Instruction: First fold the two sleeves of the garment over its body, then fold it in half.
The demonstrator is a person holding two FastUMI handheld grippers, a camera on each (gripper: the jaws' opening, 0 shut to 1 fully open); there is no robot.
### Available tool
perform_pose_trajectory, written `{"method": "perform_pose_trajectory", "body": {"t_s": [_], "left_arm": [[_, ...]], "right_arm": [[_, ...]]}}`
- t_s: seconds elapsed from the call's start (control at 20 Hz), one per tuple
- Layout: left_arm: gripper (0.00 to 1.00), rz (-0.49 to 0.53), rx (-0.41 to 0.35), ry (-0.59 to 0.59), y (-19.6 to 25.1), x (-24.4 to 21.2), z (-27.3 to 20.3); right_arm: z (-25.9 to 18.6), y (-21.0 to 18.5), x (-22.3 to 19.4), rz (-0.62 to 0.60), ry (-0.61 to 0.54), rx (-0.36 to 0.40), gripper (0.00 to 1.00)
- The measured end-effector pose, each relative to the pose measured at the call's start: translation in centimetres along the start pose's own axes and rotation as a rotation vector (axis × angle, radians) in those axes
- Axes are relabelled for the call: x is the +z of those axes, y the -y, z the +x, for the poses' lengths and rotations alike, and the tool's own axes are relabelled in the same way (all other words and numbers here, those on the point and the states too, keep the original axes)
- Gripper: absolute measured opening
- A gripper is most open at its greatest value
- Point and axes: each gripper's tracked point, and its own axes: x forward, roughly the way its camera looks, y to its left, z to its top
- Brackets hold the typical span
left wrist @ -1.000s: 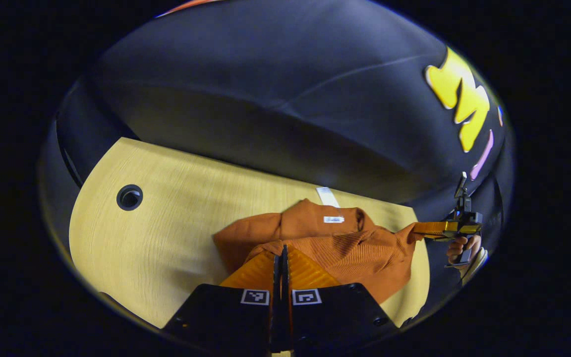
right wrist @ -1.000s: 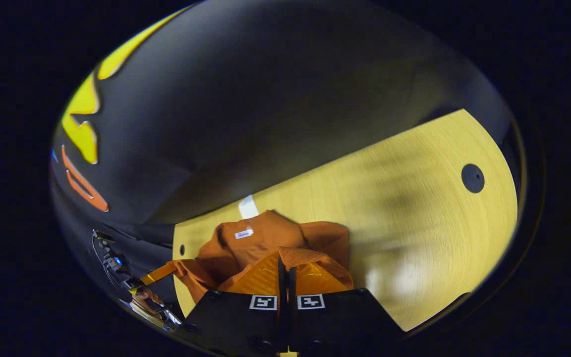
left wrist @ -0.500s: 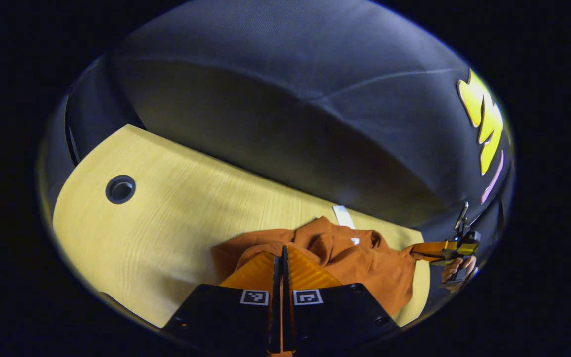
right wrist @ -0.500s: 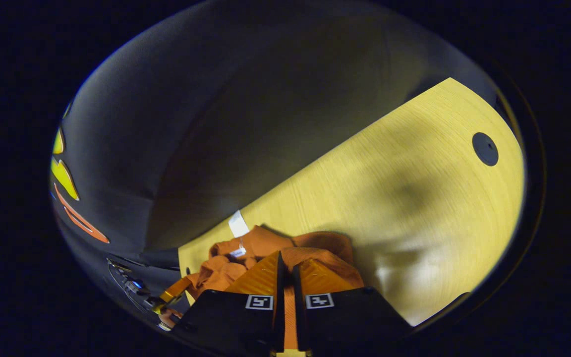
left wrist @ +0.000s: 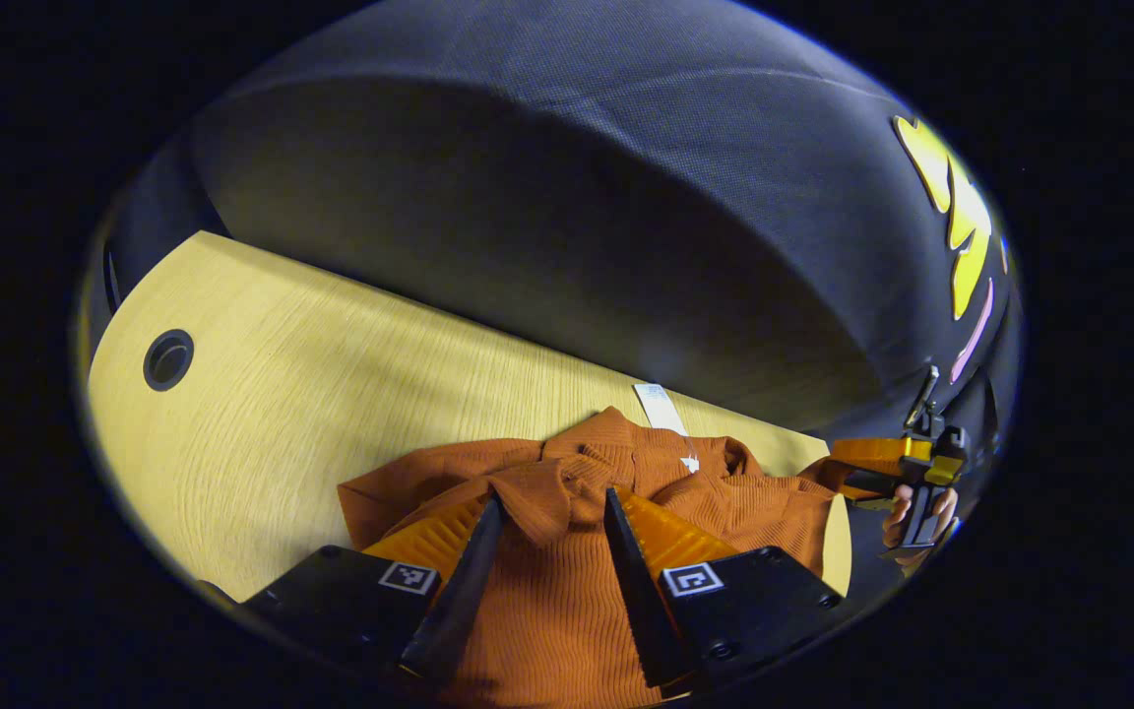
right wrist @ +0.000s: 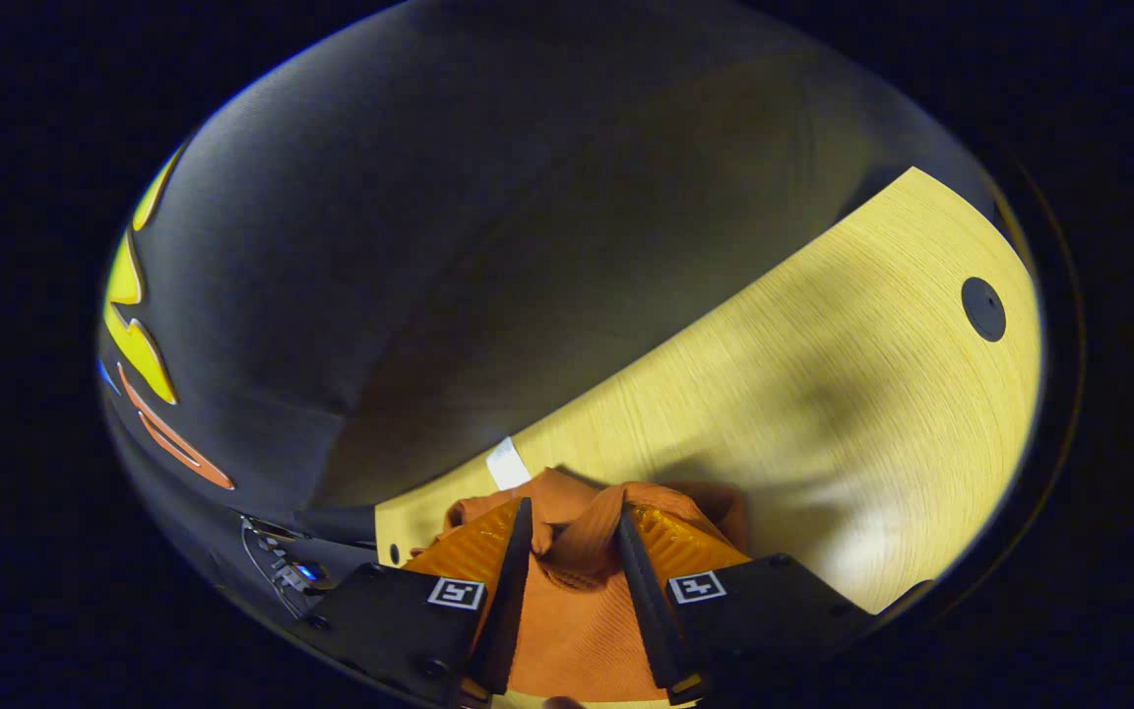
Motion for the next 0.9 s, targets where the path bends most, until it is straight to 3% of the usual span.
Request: {"method": "perform_pose_trajectory", "body": {"t_s": [0.05, 0.1, 0.15, 0.2, 0.25, 0.3, 0.35, 0.45, 0.5, 0.55, 0.6, 0.65, 0.75, 0.8, 0.85, 0.9], "left_arm": [[0.72, 0.000, -0.002, 0.015, 0.4, 0.5, 0.0], [0.65, 0.029, 0.026, 0.038, -0.1, 1.2, -0.2], [0.82, 0.068, 0.066, 0.074, -0.7, 2.2, -0.5], [0.99, 0.104, 0.091, 0.105, -1.4, 3.1, -0.1], [0.98, 0.125, 0.100, 0.126, -1.3, 3.9, -1.0], [0.98, 0.145, 0.123, 0.151, -1.2, 4.8, -2.2], [0.98, 0.166, 0.158, 0.174, -1.2, 5.7, -3.5], [0.99, 0.217, 0.266, 0.223, -1.6, 7.4, -6.9], [0.98, 0.239, 0.303, 0.254, -1.1, 8.1, -8.9], [0.98, 0.251, 0.306, 0.292, -0.3, 8.5, -11.0], [0.98, 0.246, 0.276, 0.305, 1.1, 8.4, -13.1], [0.99, 0.235, 0.234, 0.331, 2.7, 8.3, -15.2], [0.98, 0.207, 0.151, 0.388, 6.4, 7.7, -19.1], [0.98, 0.208, 0.160, 0.424, 6.9, 7.2, -21.1], [0.99, 0.232, 0.184, 0.457, 7.4, 6.8, -23.0], [0.99, 0.262, 0.213, 0.479, 7.7, 5.9, -24.4]], "right_arm": [[-0.5, -0.9, 0.7, 0.007, 0.036, 0.031, 0.53], [-1.0, -1.4, 1.3, 0.002, 0.075, 0.041, 0.46], [-1.6, -1.3, 2.0, -0.019, 0.117, 0.042, 0.53], [-2.2, -1.5, 3.2, -0.052, 0.176, 0.046, 0.48], [-2.8, -1.7, 3.8, -0.086, 0.208, 0.039, 0.56], [-4.1, -1.9, 4.1, -0.124, 0.231, 0.021, 0.56], [-5.1, -2.5, 3.9, -0.167, 0.233, 0.012, 0.49], [-7.1, -3.4, 3.2, -0.260, 0.241, -0.020, 0.63], [-8.5, -4.1, 2.8, -0.319, 0.259, -0.031, 0.75], [-10.3, -5.0, 2.1, -0.391, 0.275, -0.040, 0.67], [-11.8, -5.5, 1.5, -0.452, 0.287, -0.054, 0.76], [-14.1, -6.5, 0.8, -0.524, 0.308, -0.055, 0.76], [-17.9, -8.2, -0.3, -0.627, 0.384, -0.076, 0.96], [-20.0, -9.1, -1.1, -0.669, 0.422, -0.080, 0.89], [-21.4, -9.7, -2.1, -0.714, 0.445, -0.092, 0.96], [-23.1, -9.7, -3.3, -0.762, 0.469, -0.114, 0.95]]}}
